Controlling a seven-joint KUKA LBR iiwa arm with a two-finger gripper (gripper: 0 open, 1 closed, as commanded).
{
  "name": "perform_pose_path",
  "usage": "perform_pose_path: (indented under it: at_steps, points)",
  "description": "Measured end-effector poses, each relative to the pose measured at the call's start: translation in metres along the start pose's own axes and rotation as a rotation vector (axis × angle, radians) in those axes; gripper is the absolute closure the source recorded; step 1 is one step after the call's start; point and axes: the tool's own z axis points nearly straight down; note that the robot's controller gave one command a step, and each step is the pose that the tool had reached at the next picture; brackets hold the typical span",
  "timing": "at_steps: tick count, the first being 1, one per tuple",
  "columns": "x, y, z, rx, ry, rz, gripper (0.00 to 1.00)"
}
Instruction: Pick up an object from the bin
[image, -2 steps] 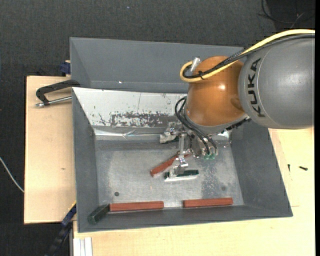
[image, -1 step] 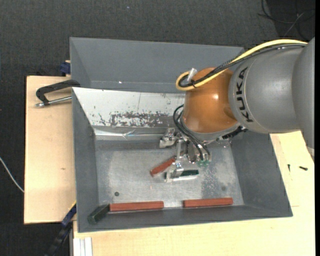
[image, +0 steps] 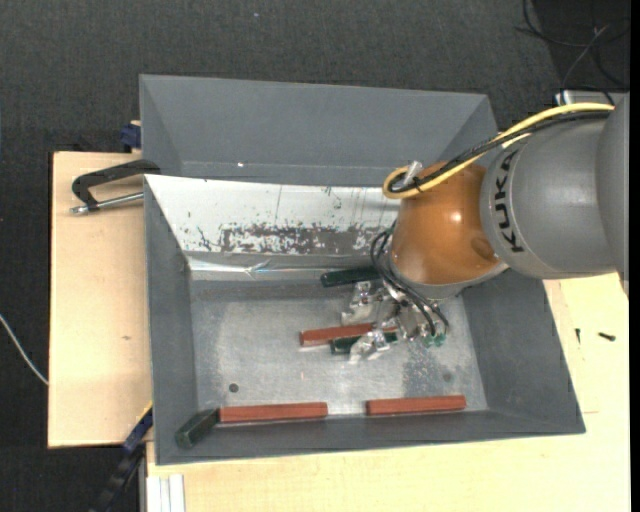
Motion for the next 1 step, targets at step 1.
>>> perform_pose_path:
  at_steps: [1]
  points:
    - [0.0000,0.0000,0.0000,0.000,0.000,0.000,1.00]
